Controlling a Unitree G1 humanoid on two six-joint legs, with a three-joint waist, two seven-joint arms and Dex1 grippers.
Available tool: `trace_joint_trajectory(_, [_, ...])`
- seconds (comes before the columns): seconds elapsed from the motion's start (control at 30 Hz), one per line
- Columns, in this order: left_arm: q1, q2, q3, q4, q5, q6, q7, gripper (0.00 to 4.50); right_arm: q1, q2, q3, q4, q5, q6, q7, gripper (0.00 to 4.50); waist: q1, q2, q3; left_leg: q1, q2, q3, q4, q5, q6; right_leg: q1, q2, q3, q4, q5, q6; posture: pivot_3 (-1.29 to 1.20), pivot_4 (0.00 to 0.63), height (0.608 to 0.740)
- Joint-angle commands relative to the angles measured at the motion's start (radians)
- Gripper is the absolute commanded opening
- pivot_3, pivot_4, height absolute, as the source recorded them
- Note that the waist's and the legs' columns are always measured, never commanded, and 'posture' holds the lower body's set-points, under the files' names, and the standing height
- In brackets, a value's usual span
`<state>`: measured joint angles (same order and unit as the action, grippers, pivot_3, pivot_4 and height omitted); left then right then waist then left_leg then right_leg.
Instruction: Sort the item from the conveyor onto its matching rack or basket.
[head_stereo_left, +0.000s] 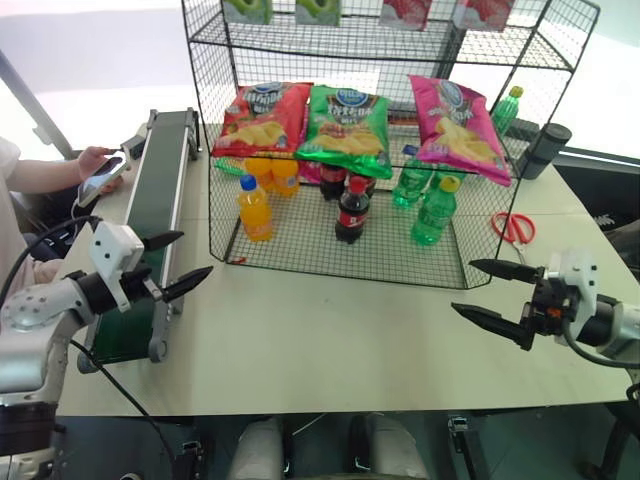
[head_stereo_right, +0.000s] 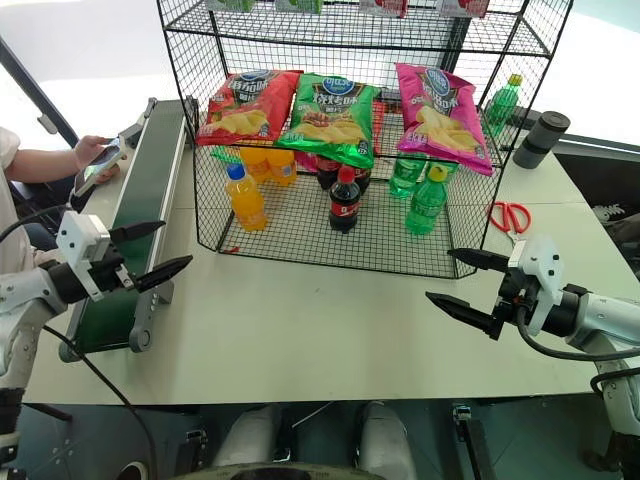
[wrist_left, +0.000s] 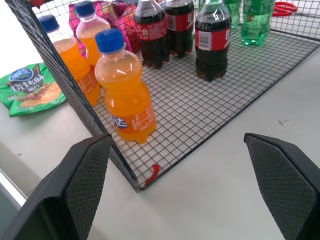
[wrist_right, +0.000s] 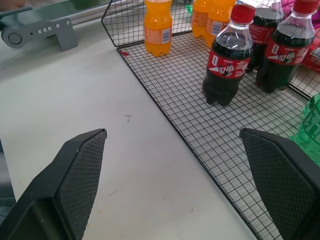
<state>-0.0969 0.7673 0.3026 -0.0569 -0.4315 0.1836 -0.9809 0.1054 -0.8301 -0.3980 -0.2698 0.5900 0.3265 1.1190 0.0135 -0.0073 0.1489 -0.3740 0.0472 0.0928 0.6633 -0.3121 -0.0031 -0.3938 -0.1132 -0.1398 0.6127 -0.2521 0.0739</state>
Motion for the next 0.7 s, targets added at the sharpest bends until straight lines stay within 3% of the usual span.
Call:
trace_joint_trajectory(0.03, [-0.015, 0.016, 0.01, 0.009, 0.017, -0.04, -0.004, 4.5, -0.011, 0.0, -0.007, -0.001, -0.004, -0.027, 0.0, 4.44, 0.0, 0.0, 0.0, 0.0, 0.0, 0.0, 0.0, 0.0, 0.0, 0.0, 0.0, 0.0, 0.0, 0.0, 0.0, 0.0, 0.15, 0.74])
trace_joint_trajectory(0.7, [-0.062, -0.005, -0.039, 0.031, 0.025, -0.056, -0.003, 4.5, 0.011, 0.008, -0.012, -0.006, -0.024, -0.051, -0.01, 4.44, 0.0, 0.0, 0.0, 0.0, 0.0, 0.0, 0.0, 0.0, 0.0, 0.0, 0.0, 0.0, 0.0, 0.0, 0.0, 0.0, 0.15, 0.74])
